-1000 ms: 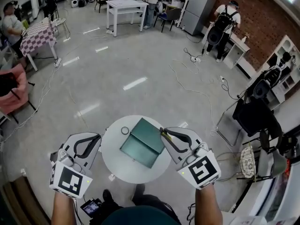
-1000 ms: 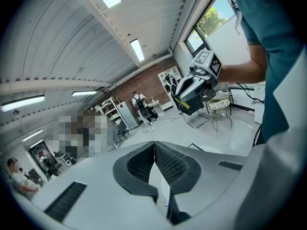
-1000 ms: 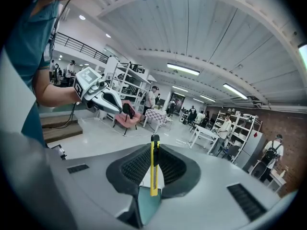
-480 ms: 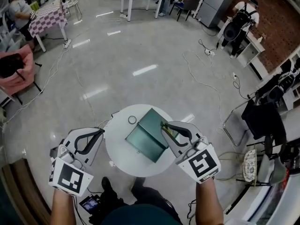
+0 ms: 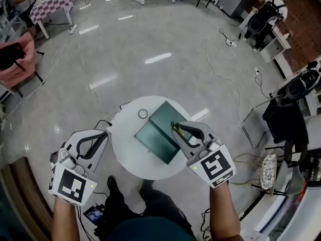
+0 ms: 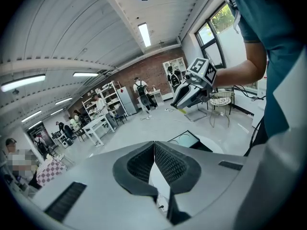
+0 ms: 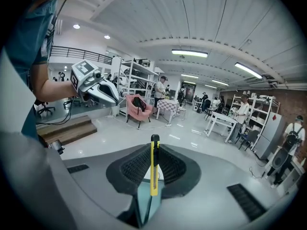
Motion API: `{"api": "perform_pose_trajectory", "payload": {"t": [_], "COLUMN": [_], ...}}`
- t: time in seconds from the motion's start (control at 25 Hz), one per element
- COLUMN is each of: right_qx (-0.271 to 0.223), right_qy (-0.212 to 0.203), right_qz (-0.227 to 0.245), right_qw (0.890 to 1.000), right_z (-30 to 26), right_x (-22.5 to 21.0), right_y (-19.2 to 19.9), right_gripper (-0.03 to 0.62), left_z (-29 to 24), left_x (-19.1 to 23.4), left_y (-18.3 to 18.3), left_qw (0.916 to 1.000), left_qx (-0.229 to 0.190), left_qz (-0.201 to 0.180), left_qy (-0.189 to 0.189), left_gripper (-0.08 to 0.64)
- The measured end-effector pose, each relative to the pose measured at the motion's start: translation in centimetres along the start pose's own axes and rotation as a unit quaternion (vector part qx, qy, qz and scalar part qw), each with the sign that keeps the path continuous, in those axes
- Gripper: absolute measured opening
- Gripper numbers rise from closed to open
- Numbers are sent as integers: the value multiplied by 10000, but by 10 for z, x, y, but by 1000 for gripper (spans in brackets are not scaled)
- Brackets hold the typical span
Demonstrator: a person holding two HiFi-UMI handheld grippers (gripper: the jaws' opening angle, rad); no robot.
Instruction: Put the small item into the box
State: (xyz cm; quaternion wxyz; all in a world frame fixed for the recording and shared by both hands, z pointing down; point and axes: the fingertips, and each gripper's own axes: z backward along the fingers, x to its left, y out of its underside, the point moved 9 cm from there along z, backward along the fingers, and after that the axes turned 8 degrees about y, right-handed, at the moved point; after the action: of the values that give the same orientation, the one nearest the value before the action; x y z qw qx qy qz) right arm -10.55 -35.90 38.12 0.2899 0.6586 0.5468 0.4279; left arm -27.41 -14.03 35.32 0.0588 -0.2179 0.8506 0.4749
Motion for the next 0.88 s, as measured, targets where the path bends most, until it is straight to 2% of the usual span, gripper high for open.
{"api": "perform_pose_trajectory", "payload": {"t": [0.2,0.88], "right_qx": [124,634], "right_qy": [-154,-472], "right_qz": [-41,-395], "right_qw": [9998,9961], "right_z": [-9,-96], "right_x": [4,29], "right_y": [35,128], "right_gripper": [71,71], "left_z": [-20,-72], "left_x": [-20,-19], "left_y": [15,91], "left_qw": [9998,9978], "left_qx": [114,313], "left_qz": [119,416], "left_qy": [107,420], "left_gripper": [20,20]}}
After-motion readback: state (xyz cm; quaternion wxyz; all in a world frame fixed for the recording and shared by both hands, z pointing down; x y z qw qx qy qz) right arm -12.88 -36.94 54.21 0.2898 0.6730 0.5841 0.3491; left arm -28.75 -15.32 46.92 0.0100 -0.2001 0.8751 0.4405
